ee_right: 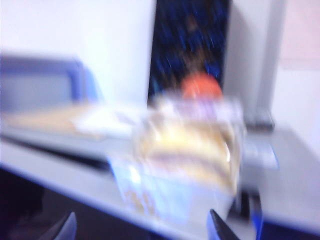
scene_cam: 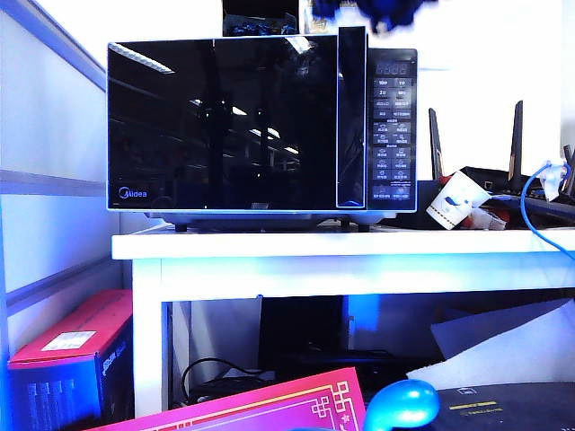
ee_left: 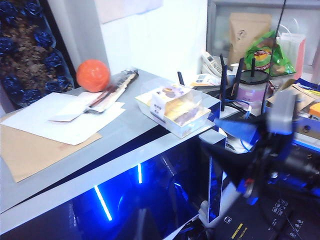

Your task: Open the microwave door, place the box of snacks from the top of the microwave inside, then close the microwave door.

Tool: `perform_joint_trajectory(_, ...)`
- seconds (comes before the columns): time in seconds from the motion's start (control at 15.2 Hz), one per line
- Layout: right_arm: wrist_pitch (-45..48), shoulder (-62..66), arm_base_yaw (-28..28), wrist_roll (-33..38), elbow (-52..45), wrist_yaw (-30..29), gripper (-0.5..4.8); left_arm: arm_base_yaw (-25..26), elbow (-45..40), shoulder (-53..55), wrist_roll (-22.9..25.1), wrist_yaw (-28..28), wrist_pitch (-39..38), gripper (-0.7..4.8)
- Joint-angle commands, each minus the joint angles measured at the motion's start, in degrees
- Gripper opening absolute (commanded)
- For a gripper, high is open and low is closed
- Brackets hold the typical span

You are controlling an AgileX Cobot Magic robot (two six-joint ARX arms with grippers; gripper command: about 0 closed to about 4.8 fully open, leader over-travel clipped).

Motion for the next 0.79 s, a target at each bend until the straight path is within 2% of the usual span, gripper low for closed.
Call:
perform_joint_trajectory(0.07, 2.8, -0.4, 0.0, -0.2, 0.4, -0.1, 3.44, 0.0, 0.3, -0.2, -0.1, 0.3, 0.3, -0.06)
perform_joint_trajectory(0.13, 3.2, -0.4, 0.0, -0.2, 0.4, -0.1, 2.65, 0.0, 0.3, -0.2, -0.1, 0.3, 0.3, -0.06)
perform_joint_trajectory(0.2, 3.1, -0.4, 0.0, -0.2, 0.6, -0.2, 2.12, 0.0, 0.3, -0.2, -0.1, 0.3, 0.3, -0.06)
perform_joint_trajectory(0.46, 2.2, 0.1, 0.0, -0.2, 2.8, -2.3, 1.96, 0.0, 0.3, -0.2, -0.1, 0.3, 0.3, -0.06)
perform_joint_trajectory(0.59, -2.4, 0.1, -0.1, -0.2, 5.1, -2.3, 1.35, 0.0, 0.3, -0.2, -0.1, 0.3, 0.3, -0.06)
perform_joint_trajectory(0.79, -4.1, 0.1, -0.1, -0.2, 5.4, -1.6, 1.35, 0.0, 0.3, -0.2, -0.1, 0.3, 0.3, -0.06)
